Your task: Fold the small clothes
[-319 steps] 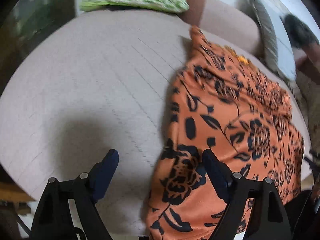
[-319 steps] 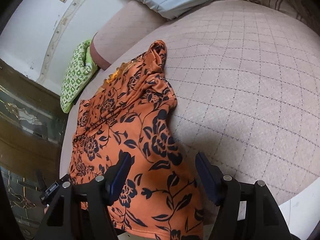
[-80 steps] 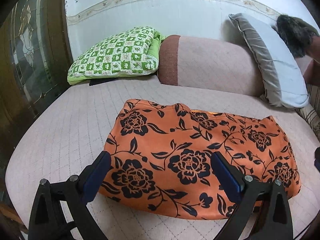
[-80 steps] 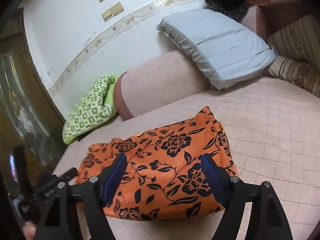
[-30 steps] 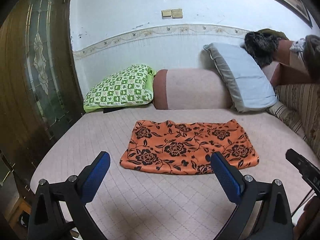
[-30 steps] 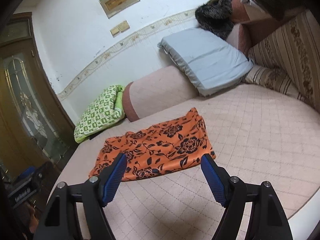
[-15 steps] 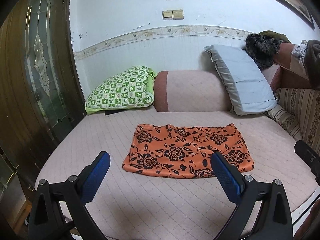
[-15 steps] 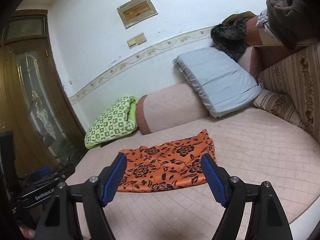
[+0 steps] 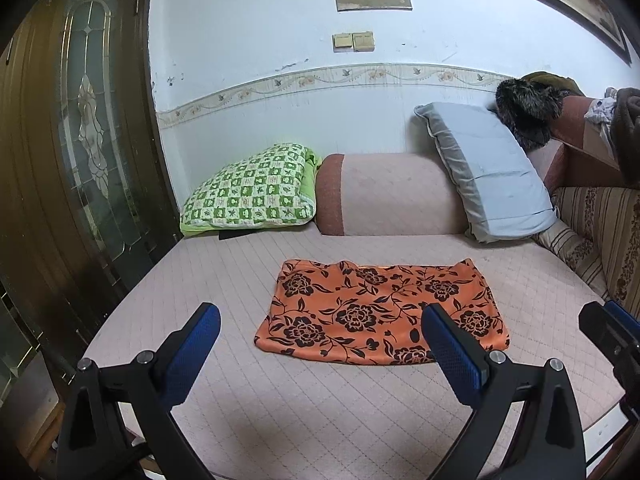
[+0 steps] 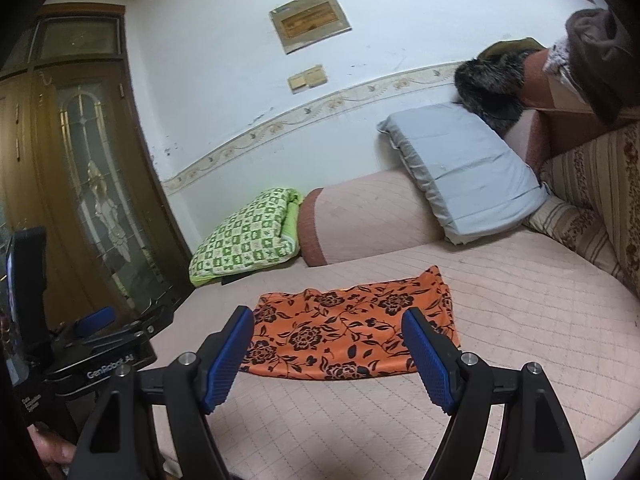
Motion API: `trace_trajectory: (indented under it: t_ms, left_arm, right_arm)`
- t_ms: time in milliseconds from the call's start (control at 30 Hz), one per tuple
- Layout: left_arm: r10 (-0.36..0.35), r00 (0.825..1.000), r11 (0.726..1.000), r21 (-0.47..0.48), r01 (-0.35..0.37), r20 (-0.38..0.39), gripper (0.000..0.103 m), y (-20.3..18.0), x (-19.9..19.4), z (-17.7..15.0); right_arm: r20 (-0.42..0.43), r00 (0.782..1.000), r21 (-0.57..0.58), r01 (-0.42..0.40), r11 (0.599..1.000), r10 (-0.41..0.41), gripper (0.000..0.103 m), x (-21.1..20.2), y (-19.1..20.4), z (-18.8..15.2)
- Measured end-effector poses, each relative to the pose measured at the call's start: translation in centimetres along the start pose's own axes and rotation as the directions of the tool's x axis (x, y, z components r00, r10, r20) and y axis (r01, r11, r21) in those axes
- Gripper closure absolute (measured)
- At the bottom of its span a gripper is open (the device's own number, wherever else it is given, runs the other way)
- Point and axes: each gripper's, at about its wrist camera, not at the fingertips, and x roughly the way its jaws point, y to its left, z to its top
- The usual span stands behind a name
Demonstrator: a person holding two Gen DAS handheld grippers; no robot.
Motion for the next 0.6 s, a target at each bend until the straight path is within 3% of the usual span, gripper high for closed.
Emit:
trace_trajectory:
  t_ms: [600]
  left_arm:
    - [-0.023,0.999,1.000,0.010,0.023,0.029,0.003,-0.6,-1.7,0.3]
  right_arm:
    - [0.043,0.999,-0.036,-0.032,0.999,0.033,0.024,-2.3,1.2,0.3]
